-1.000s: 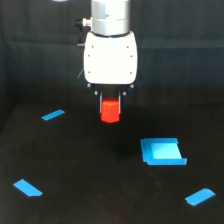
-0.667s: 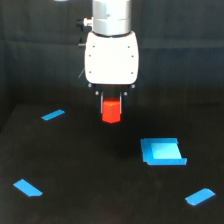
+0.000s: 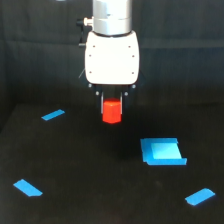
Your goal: Pick up the red object from the table
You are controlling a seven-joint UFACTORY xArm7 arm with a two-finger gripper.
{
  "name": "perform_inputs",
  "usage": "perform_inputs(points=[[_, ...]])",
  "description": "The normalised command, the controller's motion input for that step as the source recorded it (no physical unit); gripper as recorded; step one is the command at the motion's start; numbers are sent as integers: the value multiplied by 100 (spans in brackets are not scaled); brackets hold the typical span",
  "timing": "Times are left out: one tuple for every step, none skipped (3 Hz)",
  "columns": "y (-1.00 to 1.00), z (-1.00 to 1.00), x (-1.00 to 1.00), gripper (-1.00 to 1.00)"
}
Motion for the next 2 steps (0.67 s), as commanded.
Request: perform_inputs(points=[[-10, 3, 3, -98], [0, 4, 0, -94]])
